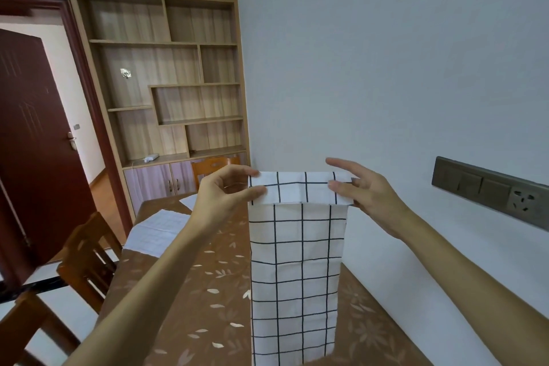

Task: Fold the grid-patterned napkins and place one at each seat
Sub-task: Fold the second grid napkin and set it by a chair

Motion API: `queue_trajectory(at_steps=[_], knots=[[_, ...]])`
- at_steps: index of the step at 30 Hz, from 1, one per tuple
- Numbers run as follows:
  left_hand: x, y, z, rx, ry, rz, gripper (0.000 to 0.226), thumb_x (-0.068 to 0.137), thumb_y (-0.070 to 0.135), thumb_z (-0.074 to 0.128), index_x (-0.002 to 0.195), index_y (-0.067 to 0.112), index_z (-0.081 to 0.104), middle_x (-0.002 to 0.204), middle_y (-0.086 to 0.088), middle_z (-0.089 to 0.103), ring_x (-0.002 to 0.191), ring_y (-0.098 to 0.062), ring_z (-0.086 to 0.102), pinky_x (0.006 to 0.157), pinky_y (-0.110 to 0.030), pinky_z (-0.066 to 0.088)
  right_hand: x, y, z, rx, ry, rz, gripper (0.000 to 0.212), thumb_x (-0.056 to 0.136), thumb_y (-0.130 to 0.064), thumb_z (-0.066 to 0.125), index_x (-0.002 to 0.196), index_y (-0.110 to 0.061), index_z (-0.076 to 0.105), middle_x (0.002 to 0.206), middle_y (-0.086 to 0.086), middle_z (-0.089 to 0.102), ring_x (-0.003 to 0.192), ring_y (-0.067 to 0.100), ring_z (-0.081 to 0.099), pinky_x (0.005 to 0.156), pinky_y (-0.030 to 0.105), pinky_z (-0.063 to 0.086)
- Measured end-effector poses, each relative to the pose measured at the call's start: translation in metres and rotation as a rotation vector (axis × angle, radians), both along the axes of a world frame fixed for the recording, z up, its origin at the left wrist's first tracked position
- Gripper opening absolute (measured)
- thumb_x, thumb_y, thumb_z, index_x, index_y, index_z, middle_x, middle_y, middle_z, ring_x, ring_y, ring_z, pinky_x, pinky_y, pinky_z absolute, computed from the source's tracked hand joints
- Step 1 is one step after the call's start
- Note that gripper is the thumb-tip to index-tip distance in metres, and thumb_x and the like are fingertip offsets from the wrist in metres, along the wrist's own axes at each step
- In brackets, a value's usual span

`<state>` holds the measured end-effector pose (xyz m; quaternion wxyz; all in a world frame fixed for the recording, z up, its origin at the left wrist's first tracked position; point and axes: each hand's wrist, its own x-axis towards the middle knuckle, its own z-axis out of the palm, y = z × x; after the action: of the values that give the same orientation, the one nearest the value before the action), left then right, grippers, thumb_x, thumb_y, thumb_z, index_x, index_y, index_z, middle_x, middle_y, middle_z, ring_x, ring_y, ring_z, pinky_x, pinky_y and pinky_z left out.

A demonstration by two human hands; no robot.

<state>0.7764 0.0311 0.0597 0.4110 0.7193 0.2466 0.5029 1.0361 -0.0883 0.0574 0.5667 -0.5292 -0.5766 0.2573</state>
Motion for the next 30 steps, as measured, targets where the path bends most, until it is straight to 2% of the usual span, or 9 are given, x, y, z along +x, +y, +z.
queue_trajectory(at_steps=[3,7,12,14,16,20,22,26,30], knots=[[0.000,0.001,-0.001,0.004,-0.044,-0.020,0.041,0.074,0.017,0.083,0.112,0.022,0.072,0.098,-0.009,0.075,0.094,-0.027,0.070,0.091,-0.041,0.059,-0.003,0.001,-0.004,-0.086,0.056,0.058,0.050,0.084,-0.014,0.077,0.130,-0.024,0.060,0.106,0.000,0.077,0.102,0.014,0.073,0.093,0.030,0.057],[0.002,-0.003,0.001,-0.036,-0.074,-0.055,0.044,0.084,0.006,0.075,0.126,0.013,0.063,0.089,0.001,0.077,0.087,-0.011,0.074,0.080,-0.025,0.060,-0.009,0.005,-0.008,-0.088,0.065,0.021,0.025,0.088,-0.013,0.073,0.113,-0.014,0.073,0.109,0.000,0.078,0.103,0.014,0.073,0.092,0.027,0.057],[0.001,-0.004,-0.004,-0.073,0.143,-0.104,0.042,0.077,0.036,0.074,0.117,0.027,0.066,0.108,0.007,0.077,0.099,-0.015,0.074,0.087,-0.038,0.061,-0.009,0.010,-0.004,-0.027,0.120,-0.056,0.003,0.087,-0.016,0.076,0.086,-0.014,0.075,0.081,-0.009,0.078,0.074,0.004,0.072,0.068,0.013,0.051],[0.002,-0.005,-0.006,-0.053,0.204,-0.072,0.025,0.084,0.034,0.071,0.109,0.030,0.068,0.105,0.005,0.077,0.097,-0.017,0.074,0.087,-0.046,0.061,-0.006,0.013,-0.004,-0.002,0.099,-0.070,0.022,0.086,-0.019,0.077,0.065,-0.023,0.070,0.059,-0.017,0.063,0.053,-0.001,0.056,0.055,0.008,0.042],[0.002,-0.006,-0.004,-0.049,0.206,-0.042,0.015,0.090,0.032,0.066,0.101,0.023,0.072,0.100,-0.003,0.077,0.096,-0.024,0.073,0.086,-0.052,0.059,-0.006,0.013,-0.002,-0.004,0.089,-0.098,0.033,0.085,-0.022,0.078,0.056,-0.024,0.062,0.050,-0.017,0.049,0.046,0.000,0.044,0.051,0.008,0.036],[0.002,-0.009,0.000,-0.065,0.188,-0.055,0.030,0.090,0.033,0.066,0.100,0.005,0.072,0.100,-0.018,0.073,0.096,-0.037,0.070,0.083,-0.053,0.058,0.000,0.010,-0.002,-0.009,0.089,-0.104,0.031,0.080,-0.035,0.082,0.087,-0.006,0.072,0.081,0.001,0.070,0.076,0.018,0.066,0.080,0.026,0.050],[0.002,-0.007,0.002,-0.066,0.186,-0.060,0.030,0.089,0.032,0.068,0.096,0.004,0.073,0.098,-0.022,0.071,0.091,-0.036,0.072,0.084,-0.055,0.057,0.000,0.005,0.000,-0.051,0.041,-0.065,0.023,0.083,-0.028,0.079,0.101,-0.015,0.075,0.099,-0.004,0.078,0.094,0.015,0.074,0.089,0.026,0.055],[0.001,-0.006,0.005,-0.076,0.162,-0.078,0.035,0.083,0.036,0.070,0.090,0.001,0.073,0.096,-0.029,0.067,0.082,-0.029,0.066,0.088,-0.061,0.053,-0.003,-0.001,0.001,-0.118,-0.096,0.005,0.021,0.089,-0.016,0.074,0.108,-0.025,0.071,0.104,-0.014,0.078,0.095,0.002,0.073,0.077,0.012,0.055],[0.002,-0.008,0.006,-0.081,0.158,-0.064,0.036,0.084,0.033,0.070,0.094,-0.001,0.073,0.097,-0.027,0.069,0.086,-0.040,0.069,0.085,-0.063,0.053,-0.002,-0.005,0.003,-0.081,-0.130,-0.055,0.010,0.090,-0.020,0.073,0.091,-0.029,0.072,0.077,-0.019,0.076,0.072,-0.004,0.067,0.066,0.007,0.051]])
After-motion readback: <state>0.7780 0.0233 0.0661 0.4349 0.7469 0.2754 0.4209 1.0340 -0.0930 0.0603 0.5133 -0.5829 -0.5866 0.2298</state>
